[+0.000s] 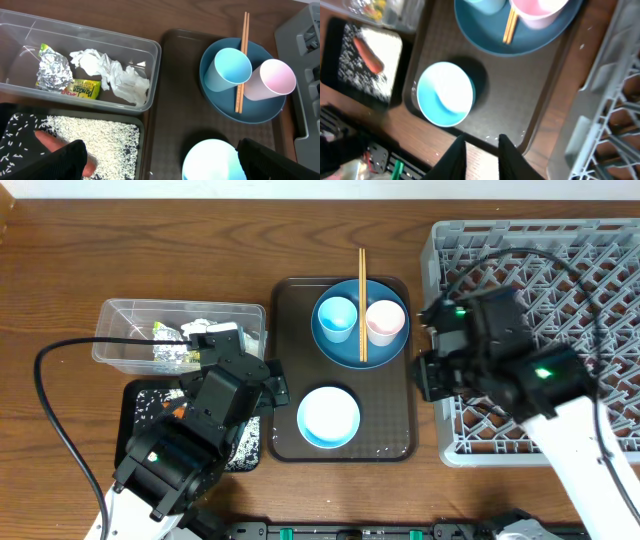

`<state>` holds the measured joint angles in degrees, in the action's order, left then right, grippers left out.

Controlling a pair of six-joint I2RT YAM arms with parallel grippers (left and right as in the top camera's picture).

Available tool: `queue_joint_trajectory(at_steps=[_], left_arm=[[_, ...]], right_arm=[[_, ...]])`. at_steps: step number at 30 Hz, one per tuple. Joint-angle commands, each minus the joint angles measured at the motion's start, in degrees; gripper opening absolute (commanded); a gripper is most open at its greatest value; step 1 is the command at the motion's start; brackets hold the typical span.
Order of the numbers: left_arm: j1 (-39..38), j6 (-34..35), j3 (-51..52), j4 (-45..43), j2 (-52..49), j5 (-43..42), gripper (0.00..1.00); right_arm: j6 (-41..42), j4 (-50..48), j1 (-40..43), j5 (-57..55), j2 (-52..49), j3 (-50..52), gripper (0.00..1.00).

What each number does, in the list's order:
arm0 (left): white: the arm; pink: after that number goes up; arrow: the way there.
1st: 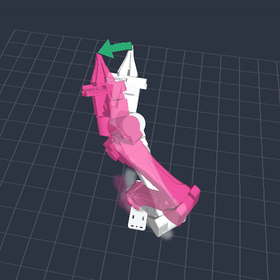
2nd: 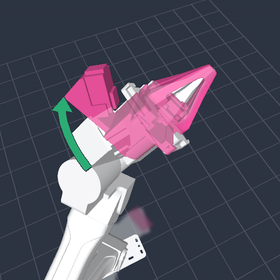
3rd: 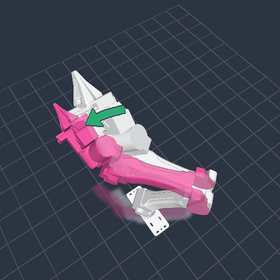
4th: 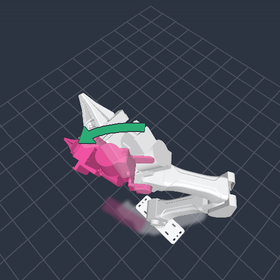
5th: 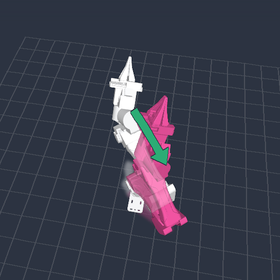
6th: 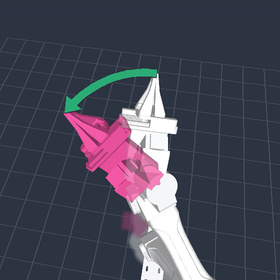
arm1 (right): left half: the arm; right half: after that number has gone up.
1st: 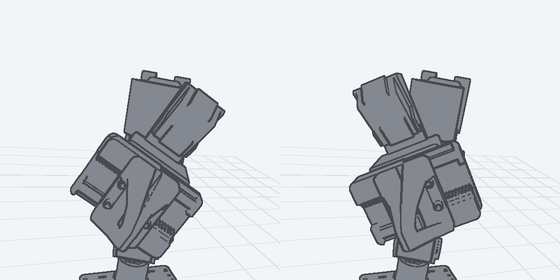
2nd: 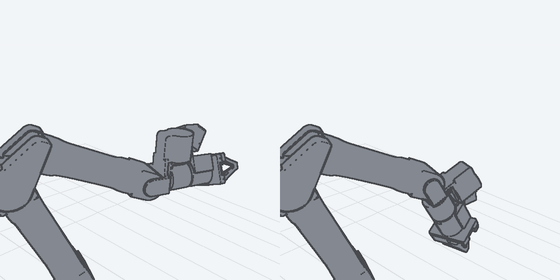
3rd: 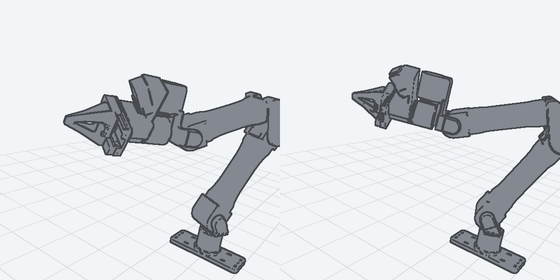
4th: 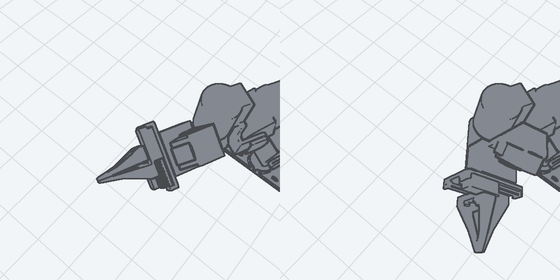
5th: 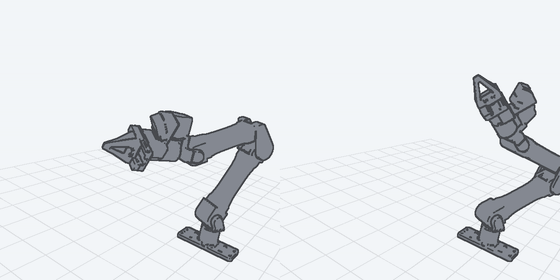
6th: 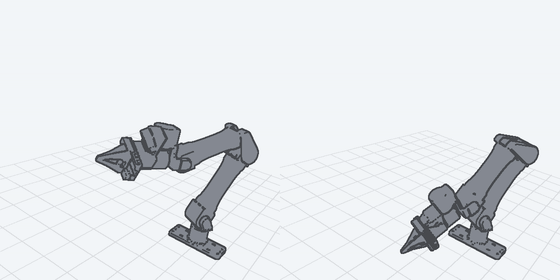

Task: Sort waste into correct bins and load items into the dishwasher rack
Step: 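Reach the right gripper from the rack toward the empty blue bowl, then grip the bowl rim with the right gripper and lift it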

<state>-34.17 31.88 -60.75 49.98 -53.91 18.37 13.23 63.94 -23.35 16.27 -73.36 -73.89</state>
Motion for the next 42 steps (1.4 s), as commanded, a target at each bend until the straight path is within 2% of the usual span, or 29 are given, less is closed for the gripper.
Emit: queue_joint_trajectory(at_steps=[1, 8, 13, 21, 32, 37, 42], left_arm=[[0.2, -0.3, -0.4, 0.2, 0.0, 0.8, 0.98], [0.2, -0.3, -0.4, 0.2, 0.0, 0.8, 0.98], [0.2, -0.3, -0.4, 0.2, 0.0, 0.8, 0.98], [0.2, -0.3, -0.4, 0.2, 0.0, 0.8, 0.98], [0.2, -0.3, -0.4, 0.2, 0.0, 0.8, 0.98], [0.2, -0.3, -0.4, 0.2, 0.0, 0.8, 0.98], [0.2, -0.3, -0.4, 0.2, 0.0, 0.8, 0.98]], right_arm=[[2.9, 0.1, -3.6, -3.5, -3.3, -0.4, 0.24], [3.1, -4.6, -10.3, -4.2, -11.4, 2.9, 0.26], [3.1, -6.1, -13.1, -5.1, -17.5, 3.6, 0.35], [4.6, -8.1, -16.5, -7.6, -25.4, 3.6, 0.35], [6.5, -10.0, -19.3, -9.8, -31.7, 3.6, 0.31], [6.5, -10.4, -19.4, -10.1, -32.2, 3.6, 0.17], [6.5, -10.4, -19.4, -10.2, -32.2, 3.7, 0.17]])
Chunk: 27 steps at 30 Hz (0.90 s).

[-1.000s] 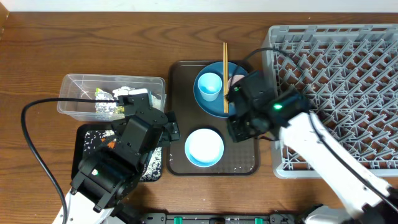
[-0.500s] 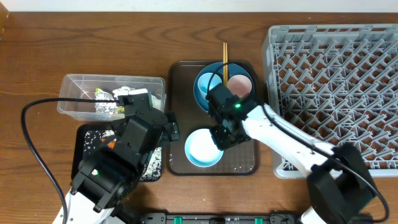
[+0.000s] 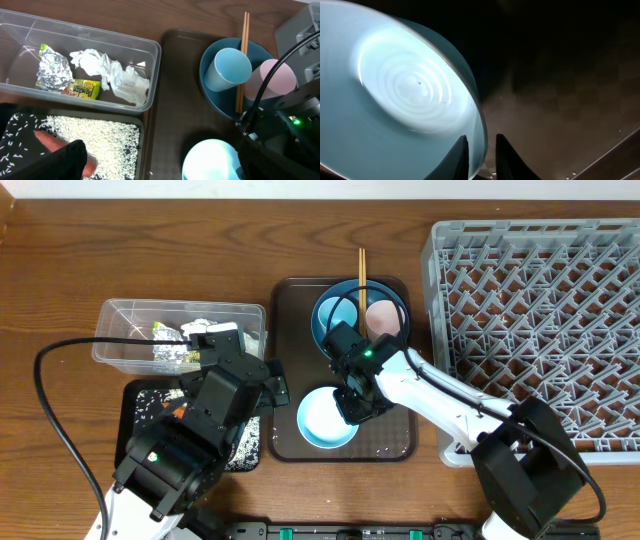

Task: Sort waste into correct bins and load items into the dishwasher rack
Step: 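Grip the bowl rim with the right gripper and lift it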

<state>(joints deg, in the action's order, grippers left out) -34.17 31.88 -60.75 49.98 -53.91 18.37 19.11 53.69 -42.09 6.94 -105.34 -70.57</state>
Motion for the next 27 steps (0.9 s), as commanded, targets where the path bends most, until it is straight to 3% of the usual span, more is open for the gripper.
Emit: queue_joint_trajectory(at_steps=[1, 7, 11, 27], left_arm=[[0.2, -0.3, -0.4, 0.2, 0.0, 0.8, 0.98], [0.2, -0.3, -0.4, 0.2, 0.0, 0.8, 0.98], [0.2, -0.3, -0.4, 0.2, 0.0, 0.8, 0.98], [0.2, -0.3, -0.4, 0.2, 0.0, 0.8, 0.98]], right_arm=[[0.7, -0.2, -0.7, -1.0, -0.2, 0.4, 0.19], [2.8, -3.4, -0.7, -2.4, -0.2, 2.3, 0.2], [3.2, -3.8, -0.7, -2.4, -0.2, 2.4, 0.01], [3.1, 4.2, -0.2, -2.0, 3.5, -4.6, 0.01]])
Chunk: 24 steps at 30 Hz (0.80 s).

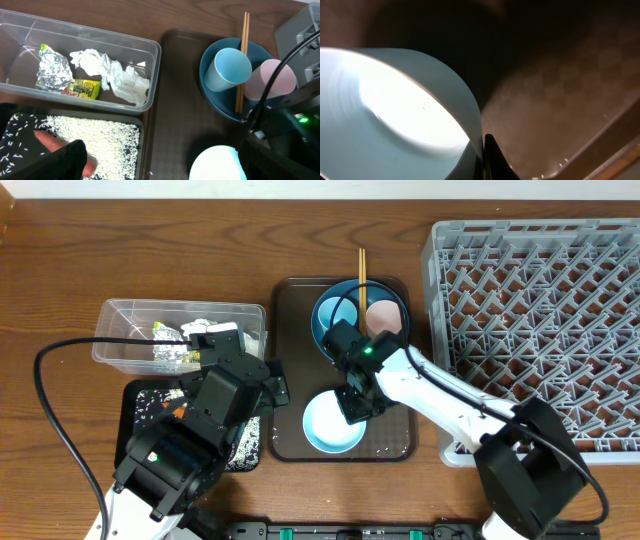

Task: Sort waste into correct bins and load items into the dishwasher rack
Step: 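Grip the bowl rim with the right gripper and lift it, then carry the bowl over the grey dish rack and lower it in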

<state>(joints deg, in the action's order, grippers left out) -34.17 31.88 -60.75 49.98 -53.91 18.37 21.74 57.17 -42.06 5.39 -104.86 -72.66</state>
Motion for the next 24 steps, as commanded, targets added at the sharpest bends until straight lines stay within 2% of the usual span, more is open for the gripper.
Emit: queue_joint_trajectory(at_steps=[1, 13, 19, 24], left_arm=[[0.2, -0.3, -0.4, 0.2, 0.0, 0.8, 0.98], [0.2, -0.3, -0.4, 0.2, 0.0, 0.8, 0.98], [0.2, -0.3, -0.4, 0.2, 0.0, 0.8, 0.98], [0.2, -0.3, -0.4, 0.2, 0.0, 0.8, 0.98]], right_arm=[[0.5, 1.1, -0.2, -0.4, 3.9, -2.8, 0.01], [0.5, 4.2, 3.0, -1.3, 22.9, -3.2, 0.02], [-0.6, 7.2, 10.3, -7.6, 31.9, -3.2, 0.01], [-6.7, 8.3, 18.3, -12.0, 37.4, -3.2, 0.01]])
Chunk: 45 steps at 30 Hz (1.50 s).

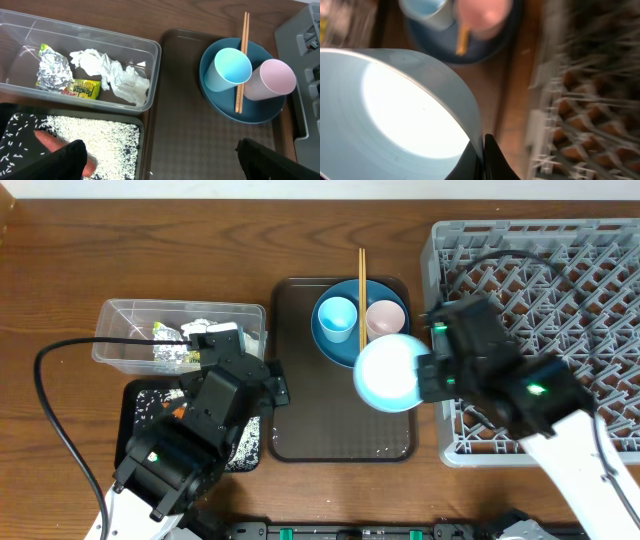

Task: Sort waste into correct bins and load items into the dishwasher rack
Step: 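Carry the bowl over the grey dish rack and lower it in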

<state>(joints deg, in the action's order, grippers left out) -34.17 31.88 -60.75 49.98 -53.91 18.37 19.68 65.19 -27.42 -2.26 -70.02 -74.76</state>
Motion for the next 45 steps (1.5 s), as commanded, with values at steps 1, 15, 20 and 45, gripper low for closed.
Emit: queue_joint_trajectory(at_steps=[1, 15, 20, 45], left_arm=[[0.2, -0.3, -0.4, 0.2, 0.0, 0.8, 0.98], [0.2, -0.3, -0.4, 0.2, 0.0, 0.8, 0.98], [0.2, -0.3, -0.4, 0.2, 0.0, 0.8, 0.98], [0.2, -0.3, -0.4, 0.2, 0.0, 0.8, 0.98]], right_arm=[[-6.2, 0.3, 5.1, -4.4, 3.3, -1.1, 0.01], [-15.7, -0.5, 19.9, -4.8, 5.9, -1.1, 0.01], [-15.7, -1.9, 22.4, -9.1, 5.9, -1.1, 0.01], [-18.3, -19.4, 23.4, -36.8, -2.3, -1.1, 0.01]])
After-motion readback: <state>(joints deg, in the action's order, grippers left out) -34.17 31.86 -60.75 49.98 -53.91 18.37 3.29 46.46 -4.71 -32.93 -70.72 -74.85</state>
